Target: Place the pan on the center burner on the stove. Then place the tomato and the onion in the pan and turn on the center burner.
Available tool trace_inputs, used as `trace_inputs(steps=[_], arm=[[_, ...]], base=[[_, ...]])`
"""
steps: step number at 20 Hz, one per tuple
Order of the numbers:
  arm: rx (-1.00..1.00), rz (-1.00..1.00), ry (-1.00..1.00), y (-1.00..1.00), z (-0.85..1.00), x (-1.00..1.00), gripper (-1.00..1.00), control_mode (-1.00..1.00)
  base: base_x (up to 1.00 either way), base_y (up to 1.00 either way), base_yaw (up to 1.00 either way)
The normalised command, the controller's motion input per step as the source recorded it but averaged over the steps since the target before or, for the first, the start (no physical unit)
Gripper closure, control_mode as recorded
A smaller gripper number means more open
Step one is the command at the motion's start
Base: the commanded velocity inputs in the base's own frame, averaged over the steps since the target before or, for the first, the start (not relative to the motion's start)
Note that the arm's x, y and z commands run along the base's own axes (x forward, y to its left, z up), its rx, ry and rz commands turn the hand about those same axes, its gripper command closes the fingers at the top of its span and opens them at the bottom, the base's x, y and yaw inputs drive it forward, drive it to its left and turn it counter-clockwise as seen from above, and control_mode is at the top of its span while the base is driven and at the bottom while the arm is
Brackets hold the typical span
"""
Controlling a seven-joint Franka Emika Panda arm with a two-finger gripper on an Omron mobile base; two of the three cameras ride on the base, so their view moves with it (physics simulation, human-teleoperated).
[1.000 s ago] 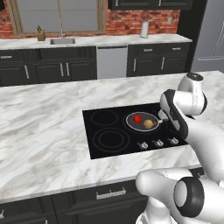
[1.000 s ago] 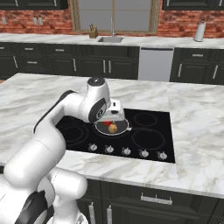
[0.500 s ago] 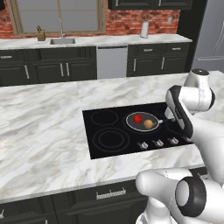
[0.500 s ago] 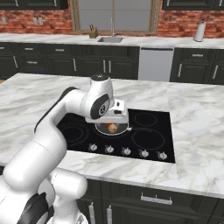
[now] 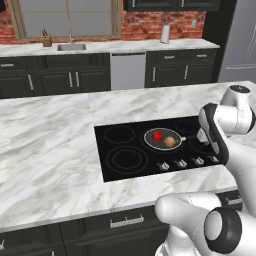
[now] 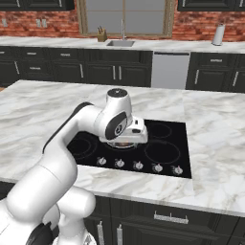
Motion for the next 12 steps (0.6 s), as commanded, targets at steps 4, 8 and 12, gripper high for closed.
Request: trace_inputs(steps=[4, 8, 12], arm=[[0.0, 0.0, 0.0, 0.0, -0.11, 0.0, -1.0, -1.0], [0.0, 0.0, 0.0, 0.0, -0.17, 0.0, -1.0, -1.0], [0.0, 0.02, 0.0, 0.0, -0.24, 0.0, -1.0, -1.0]], base=[[0.0, 0.0, 0.0], [0.0, 0.0, 0.0], [0.0, 0.0, 0.0]])
